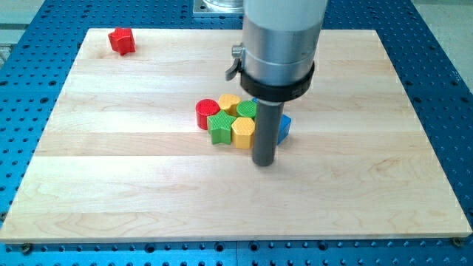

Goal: Place the hexagon parallel to the red star

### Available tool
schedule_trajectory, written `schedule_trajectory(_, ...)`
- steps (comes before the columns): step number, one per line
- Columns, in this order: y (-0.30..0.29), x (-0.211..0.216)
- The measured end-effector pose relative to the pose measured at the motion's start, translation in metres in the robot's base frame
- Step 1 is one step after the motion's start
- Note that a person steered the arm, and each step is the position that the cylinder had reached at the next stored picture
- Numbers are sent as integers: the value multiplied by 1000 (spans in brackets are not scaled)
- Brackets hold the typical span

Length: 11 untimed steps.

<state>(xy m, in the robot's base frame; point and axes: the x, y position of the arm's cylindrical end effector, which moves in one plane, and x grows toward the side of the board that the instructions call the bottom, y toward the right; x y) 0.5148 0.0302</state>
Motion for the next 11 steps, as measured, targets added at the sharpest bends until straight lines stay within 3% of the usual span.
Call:
schedule_trajectory(1,-27,-25)
schedule_trajectory(2,-24,-92)
schedule_trajectory(4,24,-57)
schedule_trajectory(5,18,-105)
schedule_trajectory(6,-27,-129)
schedule_trajectory(7,-40,-117)
schedule_trajectory(8,-17,-182)
schedule_trajectory(11,-15,-238)
